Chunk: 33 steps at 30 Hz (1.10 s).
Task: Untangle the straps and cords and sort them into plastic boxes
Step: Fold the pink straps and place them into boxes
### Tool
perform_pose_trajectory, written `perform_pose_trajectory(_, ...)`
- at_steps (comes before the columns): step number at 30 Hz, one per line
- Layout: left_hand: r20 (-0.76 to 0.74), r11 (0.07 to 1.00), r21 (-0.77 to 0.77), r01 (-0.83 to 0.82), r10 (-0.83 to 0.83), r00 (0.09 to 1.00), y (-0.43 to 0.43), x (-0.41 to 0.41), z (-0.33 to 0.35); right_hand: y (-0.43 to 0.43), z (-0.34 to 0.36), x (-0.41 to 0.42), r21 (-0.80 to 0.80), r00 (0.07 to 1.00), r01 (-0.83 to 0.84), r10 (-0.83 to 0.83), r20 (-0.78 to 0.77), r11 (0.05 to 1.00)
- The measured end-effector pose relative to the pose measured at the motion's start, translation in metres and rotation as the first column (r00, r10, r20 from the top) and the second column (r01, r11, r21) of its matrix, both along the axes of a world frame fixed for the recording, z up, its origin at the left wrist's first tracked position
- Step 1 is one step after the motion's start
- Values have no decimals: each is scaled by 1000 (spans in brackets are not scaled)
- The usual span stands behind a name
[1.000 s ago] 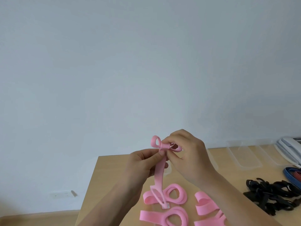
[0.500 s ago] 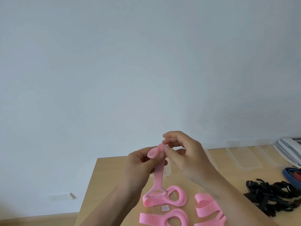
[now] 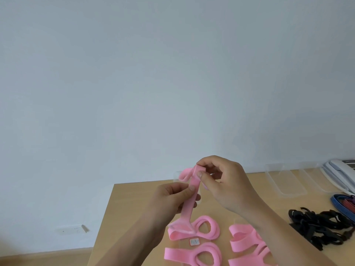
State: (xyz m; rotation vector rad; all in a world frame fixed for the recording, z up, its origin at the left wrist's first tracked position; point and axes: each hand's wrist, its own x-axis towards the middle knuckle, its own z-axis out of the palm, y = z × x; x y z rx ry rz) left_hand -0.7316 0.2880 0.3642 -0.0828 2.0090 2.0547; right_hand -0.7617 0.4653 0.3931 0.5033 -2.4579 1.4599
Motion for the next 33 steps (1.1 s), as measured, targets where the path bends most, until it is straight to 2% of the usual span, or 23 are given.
perform_pose_trajectory(6, 7, 998, 61, -13, 12, 1000, 2, 5, 0, -3, -6, 1, -1, 991, 47, -47, -122, 999)
perform_pose_trajectory(13, -46, 993, 113, -24, 30, 998, 2, 4, 3, -8, -9, 6, 90, 927, 50, -13, -375, 995)
perform_pose_trajectory(19, -57, 983, 168, -69, 79, 995, -1, 5, 4, -10, -13, 9, 124, 900, 17, 39, -434, 992)
perform_pose_trajectory(25, -71, 985, 167, -50, 63, 996, -5, 5, 4, -8, -5, 14, 78, 934, -40, 65, -352, 996)
perform_pose_trajectory(28, -90, 987, 158, -25, 40, 995, -5, 5, 4, -4, -2, 10, 70, 980, -40, 53, -189, 997)
perform_pose_trajectory(31, -109, 990, 143, -9, 25, 994, -6, 5, 3, -3, -4, 6, 97, 991, -125, 128, -25, 987)
perform_pose_trajectory(33, -103, 991, 135, -9, 23, 994, -6, 6, 3, -5, -5, 7, 77, 990, -138, 138, 7, 987)
